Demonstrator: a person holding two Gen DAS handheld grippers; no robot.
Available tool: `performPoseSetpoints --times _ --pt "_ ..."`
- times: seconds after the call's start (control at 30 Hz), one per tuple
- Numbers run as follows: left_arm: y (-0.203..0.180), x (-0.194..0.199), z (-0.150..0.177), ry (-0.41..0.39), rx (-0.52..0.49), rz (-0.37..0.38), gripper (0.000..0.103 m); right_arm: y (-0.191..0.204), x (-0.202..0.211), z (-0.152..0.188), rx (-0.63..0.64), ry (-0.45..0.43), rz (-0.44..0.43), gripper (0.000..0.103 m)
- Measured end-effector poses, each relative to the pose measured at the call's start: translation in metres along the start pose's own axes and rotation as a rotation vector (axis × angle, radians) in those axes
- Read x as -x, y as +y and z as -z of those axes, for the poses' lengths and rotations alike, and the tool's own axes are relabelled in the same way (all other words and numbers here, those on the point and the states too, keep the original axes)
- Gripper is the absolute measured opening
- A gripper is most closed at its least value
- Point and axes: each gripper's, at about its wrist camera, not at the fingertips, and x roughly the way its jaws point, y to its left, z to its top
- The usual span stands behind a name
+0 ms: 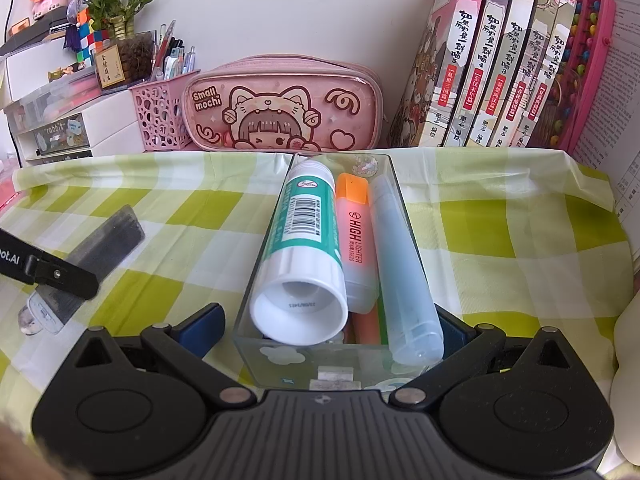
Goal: Organize stationery
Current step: 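Lift the pencil-lead case with the left gripper over the clear box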
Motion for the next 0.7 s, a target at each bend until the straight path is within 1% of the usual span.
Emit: performPoseSetpoints --times 0.37,0.47,0.57,0.7 --pt "0.0 0.02 -0.008 -0.091 0.092 0.124 0.002 0.0 -0.002 0.0 0.004 0.001 0.002 0.101" --pt "-0.002 0.024 -0.014 -0.111 0.133 0.179 0.002 0.0 -0.002 0.0 0.004 0.001 0.002 0.101" --pt "-0.004 0.027 -0.02 -0.14 0.19 0.25 0.002 0.0 -0.002 0.0 0.004 0.001 0.002 0.101" --pt "-0.008 0.031 -0.026 -0.177 0.251 0.313 0.002 0.0 -0.002 0.0 0.004 0.001 0.002 0.101"
